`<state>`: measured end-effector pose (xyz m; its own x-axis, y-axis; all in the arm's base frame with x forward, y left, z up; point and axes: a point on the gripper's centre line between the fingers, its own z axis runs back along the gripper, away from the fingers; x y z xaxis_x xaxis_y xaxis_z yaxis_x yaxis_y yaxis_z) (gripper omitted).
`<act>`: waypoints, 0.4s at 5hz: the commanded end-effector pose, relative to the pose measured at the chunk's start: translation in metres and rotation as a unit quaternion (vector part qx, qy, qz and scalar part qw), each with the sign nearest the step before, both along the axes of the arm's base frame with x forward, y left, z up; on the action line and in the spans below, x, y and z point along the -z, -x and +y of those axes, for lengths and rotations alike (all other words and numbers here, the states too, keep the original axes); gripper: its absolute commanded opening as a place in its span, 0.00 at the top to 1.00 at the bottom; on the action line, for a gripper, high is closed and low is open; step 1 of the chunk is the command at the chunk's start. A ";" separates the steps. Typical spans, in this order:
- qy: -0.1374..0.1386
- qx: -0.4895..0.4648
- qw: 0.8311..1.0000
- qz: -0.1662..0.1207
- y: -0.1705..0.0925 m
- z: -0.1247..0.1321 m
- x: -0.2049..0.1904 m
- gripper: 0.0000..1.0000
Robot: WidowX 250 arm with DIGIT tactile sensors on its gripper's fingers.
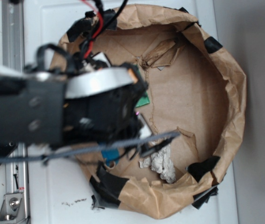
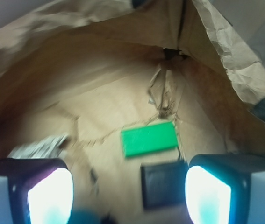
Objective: Grab the wood chip.
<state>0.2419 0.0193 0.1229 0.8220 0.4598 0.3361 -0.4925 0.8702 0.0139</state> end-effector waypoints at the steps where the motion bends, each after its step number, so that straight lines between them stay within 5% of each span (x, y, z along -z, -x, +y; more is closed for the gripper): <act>1: 0.019 -0.022 0.999 -0.039 -0.035 0.053 0.027 0.00; 2: 0.034 -0.015 0.999 -0.015 -0.032 0.058 0.054 0.00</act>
